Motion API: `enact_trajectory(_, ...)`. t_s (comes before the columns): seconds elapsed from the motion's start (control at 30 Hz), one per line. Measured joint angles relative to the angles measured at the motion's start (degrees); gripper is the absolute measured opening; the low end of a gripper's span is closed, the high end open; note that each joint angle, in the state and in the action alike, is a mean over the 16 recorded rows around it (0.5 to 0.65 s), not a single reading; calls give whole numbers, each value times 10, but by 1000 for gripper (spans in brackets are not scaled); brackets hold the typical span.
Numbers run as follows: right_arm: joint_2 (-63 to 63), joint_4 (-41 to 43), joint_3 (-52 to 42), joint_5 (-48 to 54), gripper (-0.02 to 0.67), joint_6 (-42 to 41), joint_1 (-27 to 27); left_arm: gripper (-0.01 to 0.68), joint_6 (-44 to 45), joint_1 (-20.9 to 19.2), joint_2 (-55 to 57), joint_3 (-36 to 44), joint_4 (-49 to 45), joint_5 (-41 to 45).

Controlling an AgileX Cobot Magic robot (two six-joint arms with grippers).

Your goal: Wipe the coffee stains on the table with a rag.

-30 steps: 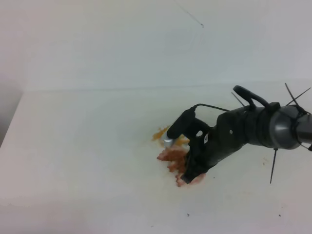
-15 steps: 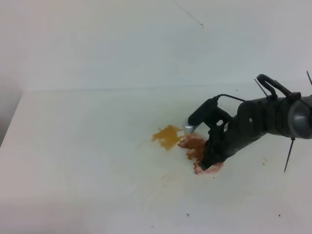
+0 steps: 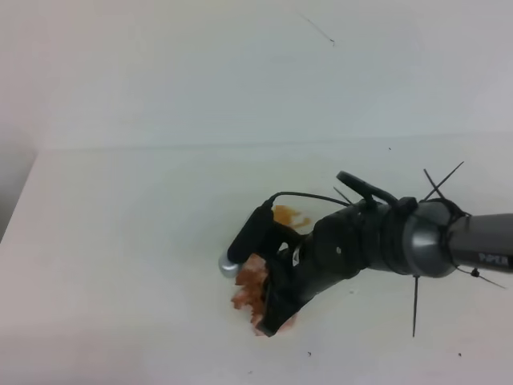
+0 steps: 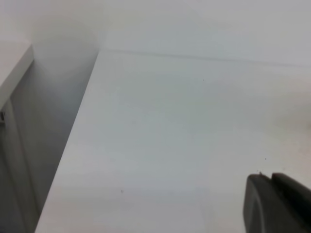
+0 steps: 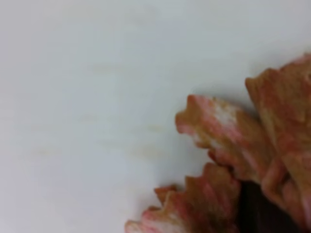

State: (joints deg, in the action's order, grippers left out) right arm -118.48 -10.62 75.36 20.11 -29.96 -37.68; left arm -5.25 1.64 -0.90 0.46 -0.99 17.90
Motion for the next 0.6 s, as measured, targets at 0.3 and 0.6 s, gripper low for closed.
enact_trajectory(0.3, -4, -6, 62, -7, 1, 1, -30, -3, 0, 0, 1, -2, 0, 1)
enact_trajectory(0.6, -60, 5, 219, 55, 1, 0, -26, -3, 0, 0, -2, -3, 0, 1)
